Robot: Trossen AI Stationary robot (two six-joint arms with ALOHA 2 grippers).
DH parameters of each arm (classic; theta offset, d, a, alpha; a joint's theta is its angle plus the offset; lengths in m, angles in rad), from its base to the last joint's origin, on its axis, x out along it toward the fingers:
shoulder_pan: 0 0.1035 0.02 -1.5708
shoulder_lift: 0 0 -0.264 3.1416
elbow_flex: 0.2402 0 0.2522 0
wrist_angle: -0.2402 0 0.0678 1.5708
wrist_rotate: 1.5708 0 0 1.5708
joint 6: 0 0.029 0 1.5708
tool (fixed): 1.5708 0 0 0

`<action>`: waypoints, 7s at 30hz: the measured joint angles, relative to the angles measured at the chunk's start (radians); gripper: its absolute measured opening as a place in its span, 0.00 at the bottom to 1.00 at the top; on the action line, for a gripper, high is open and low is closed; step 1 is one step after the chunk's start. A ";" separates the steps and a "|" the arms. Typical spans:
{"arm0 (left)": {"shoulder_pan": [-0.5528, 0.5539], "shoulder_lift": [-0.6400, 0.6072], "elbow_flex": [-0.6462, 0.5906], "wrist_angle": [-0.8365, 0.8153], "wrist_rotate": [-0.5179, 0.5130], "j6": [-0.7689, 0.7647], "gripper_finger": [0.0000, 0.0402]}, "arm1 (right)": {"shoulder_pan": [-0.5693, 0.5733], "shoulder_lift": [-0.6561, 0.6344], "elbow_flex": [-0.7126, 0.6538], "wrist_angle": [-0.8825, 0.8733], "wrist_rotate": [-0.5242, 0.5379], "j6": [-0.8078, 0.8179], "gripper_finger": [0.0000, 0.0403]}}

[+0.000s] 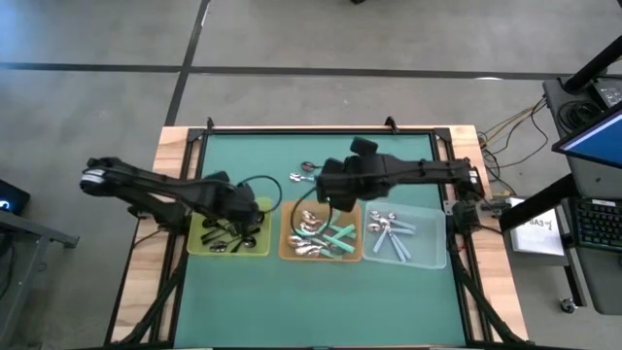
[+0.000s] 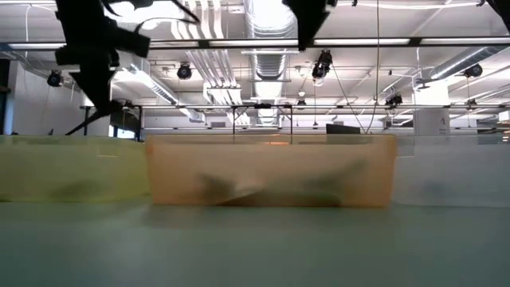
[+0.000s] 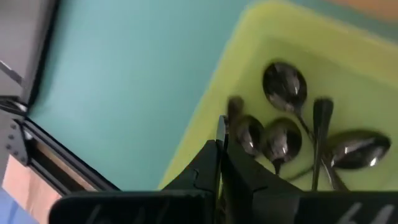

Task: Sort silverware by color (type)
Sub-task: Put the black spoon into the yellow bin, then put the blue spoon into the white bin

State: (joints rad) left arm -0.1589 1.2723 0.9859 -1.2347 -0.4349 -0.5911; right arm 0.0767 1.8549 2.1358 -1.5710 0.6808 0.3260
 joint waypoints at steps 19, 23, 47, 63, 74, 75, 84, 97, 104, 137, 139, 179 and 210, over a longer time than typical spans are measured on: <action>0.008 0.251 0.284 -0.021 -0.085 -0.008 0.25 | -0.342 0.000 -0.303 0.393 -0.308 -0.245 0.08; 0.037 0.225 0.327 -0.056 -0.110 -0.031 0.26 | -0.399 0.000 -0.363 0.520 -0.476 -0.264 0.13; 0.395 -0.102 0.309 0.044 -0.265 0.097 0.26 | -0.573 0.174 -0.452 0.795 -0.794 -0.412 0.44; 0.468 -0.154 0.309 0.150 -0.264 0.269 0.26 | -0.602 0.275 -0.447 0.825 -0.780 -0.559 0.38; 0.468 -0.153 0.309 0.142 -0.264 0.269 0.26 | -0.602 0.304 -0.443 0.832 -0.779 -0.624 0.26; 0.468 -0.153 0.309 0.138 -0.264 0.269 0.26 | -0.601 0.304 -0.443 0.831 -0.779 -0.628 0.23; 0.468 -0.153 0.307 0.136 -0.263 0.270 0.26 | -0.601 0.299 -0.444 0.818 -0.782 -0.631 0.03; 0.465 -0.276 -0.132 0.716 -0.080 0.277 0.26 | -0.599 0.136 -0.450 0.860 -0.787 -0.542 0.02; 0.465 -0.280 -0.422 1.397 0.018 0.278 0.26 | -0.563 0.040 -0.441 1.039 -0.794 -0.451 0.02; 0.467 -0.161 -0.358 1.720 0.012 0.335 0.07 | -0.387 -0.026 -0.441 1.398 -0.758 -0.517 0.02; 0.467 -0.161 -0.359 1.713 0.014 0.325 0.03 | -0.387 -0.026 -0.441 1.397 -0.747 -0.528 0.02; 0.373 -0.365 0.007 0.023 0.306 0.054 0.00 | -0.463 -0.069 -0.491 0.857 -0.733 -0.265 0.27; 0.362 -0.202 0.007 -0.123 0.608 0.207 0.30 | -0.437 0.118 -0.608 0.974 -0.794 -0.233 0.30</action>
State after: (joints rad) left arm 0.2035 1.0700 0.9928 -1.3575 0.1727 -0.3836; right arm -0.3607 1.9725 1.5282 -0.5969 -0.1129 0.0933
